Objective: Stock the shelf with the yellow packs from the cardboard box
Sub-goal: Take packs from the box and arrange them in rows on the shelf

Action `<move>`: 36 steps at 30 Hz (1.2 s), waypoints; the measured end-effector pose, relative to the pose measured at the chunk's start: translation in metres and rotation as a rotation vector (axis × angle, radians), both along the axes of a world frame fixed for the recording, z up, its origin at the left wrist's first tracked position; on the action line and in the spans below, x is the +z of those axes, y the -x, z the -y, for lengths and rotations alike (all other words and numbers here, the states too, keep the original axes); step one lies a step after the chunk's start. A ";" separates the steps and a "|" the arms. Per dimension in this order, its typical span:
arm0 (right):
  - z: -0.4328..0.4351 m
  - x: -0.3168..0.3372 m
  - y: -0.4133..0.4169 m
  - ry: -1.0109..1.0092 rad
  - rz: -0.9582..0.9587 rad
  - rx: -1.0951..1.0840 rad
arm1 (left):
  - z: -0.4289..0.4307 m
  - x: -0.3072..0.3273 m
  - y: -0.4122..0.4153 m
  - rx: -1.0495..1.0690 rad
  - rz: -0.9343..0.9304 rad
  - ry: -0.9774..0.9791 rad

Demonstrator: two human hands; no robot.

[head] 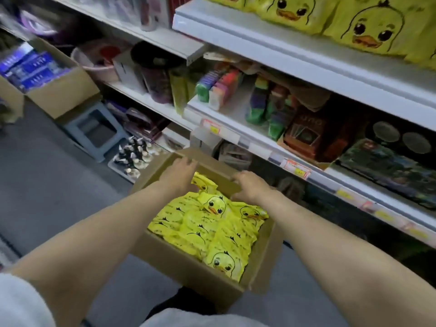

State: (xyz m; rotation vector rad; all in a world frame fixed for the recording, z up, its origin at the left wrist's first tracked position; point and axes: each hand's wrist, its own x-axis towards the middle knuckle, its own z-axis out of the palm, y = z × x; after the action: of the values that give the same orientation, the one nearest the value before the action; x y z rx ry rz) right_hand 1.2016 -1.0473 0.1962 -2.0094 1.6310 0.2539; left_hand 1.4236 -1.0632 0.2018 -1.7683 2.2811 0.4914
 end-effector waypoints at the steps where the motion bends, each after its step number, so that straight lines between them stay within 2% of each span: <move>1: 0.004 -0.013 -0.004 -0.036 -0.007 -0.016 | 0.007 -0.012 -0.008 0.001 -0.009 -0.040; 5: 0.013 -0.061 -0.006 -0.197 -0.057 -0.111 | 0.032 -0.060 -0.024 -0.054 -0.049 -0.159; 9: 0.019 -0.103 0.010 -0.253 -0.084 -0.215 | 0.060 -0.108 -0.022 -0.127 -0.076 -0.232; 16: 0.008 -0.165 0.022 -0.287 -0.168 -0.277 | 0.087 -0.177 -0.021 -0.149 -0.127 -0.173; 27: -0.007 -0.206 0.030 -0.177 -0.493 -0.016 | 0.084 -0.224 -0.021 -0.154 -0.094 0.039; 33: -0.015 -0.213 0.034 -0.089 -0.598 0.093 | 0.088 -0.227 -0.024 -0.092 -0.070 0.056; 36: -0.015 -0.211 0.034 -0.098 -0.556 0.037 | 0.083 -0.219 -0.023 -0.035 -0.111 0.001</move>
State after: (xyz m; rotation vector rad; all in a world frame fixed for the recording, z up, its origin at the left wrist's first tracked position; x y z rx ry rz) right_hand 1.1680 -1.0319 -0.0152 -2.0022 1.8518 0.9577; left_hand 1.4467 -1.1463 -0.0175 -1.7400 2.3822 0.5965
